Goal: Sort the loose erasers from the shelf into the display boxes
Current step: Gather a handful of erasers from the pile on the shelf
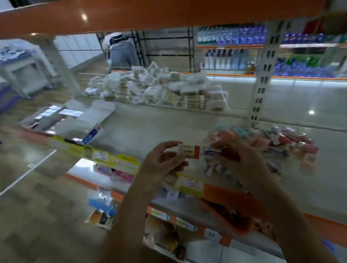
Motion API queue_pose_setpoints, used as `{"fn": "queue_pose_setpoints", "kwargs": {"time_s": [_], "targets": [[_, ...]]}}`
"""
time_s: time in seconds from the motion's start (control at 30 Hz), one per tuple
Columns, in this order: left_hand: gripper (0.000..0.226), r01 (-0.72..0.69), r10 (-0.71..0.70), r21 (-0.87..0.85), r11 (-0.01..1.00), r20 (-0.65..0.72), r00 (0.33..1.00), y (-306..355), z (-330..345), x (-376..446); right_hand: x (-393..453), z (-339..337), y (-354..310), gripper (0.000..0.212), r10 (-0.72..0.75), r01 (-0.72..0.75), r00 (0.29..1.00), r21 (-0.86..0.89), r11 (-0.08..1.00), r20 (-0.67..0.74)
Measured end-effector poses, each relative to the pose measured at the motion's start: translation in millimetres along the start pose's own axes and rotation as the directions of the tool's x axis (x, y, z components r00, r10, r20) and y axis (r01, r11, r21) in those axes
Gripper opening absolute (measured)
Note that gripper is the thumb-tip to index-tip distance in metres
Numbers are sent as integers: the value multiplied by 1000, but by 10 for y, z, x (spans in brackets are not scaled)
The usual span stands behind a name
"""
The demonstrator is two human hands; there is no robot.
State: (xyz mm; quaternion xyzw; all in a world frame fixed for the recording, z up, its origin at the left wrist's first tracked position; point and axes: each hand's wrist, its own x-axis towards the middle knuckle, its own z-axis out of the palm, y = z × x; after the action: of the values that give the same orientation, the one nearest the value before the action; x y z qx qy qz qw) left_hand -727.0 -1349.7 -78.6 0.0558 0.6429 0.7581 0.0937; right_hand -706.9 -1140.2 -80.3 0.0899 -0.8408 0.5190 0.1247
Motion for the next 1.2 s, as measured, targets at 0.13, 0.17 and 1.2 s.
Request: {"fn": "queue_pose_setpoints", "kwargs": {"time_s": [0.13, 0.17, 1.2], "targets": [[33, -8, 13, 78, 997, -69, 998, 147, -666, -169, 195, 609, -278, 39, -48, 45, 994, 38, 998, 95], [30, -11, 18, 79, 997, -96, 995, 189, -849, -212, 242, 792, -350, 40, -55, 50, 990, 45, 998, 127], [29, 19, 10, 271, 962, -103, 995, 798, -4832, 1094, 2526, 4207, -1177, 17, 84, 5, 929, -240, 971, 359]]}}
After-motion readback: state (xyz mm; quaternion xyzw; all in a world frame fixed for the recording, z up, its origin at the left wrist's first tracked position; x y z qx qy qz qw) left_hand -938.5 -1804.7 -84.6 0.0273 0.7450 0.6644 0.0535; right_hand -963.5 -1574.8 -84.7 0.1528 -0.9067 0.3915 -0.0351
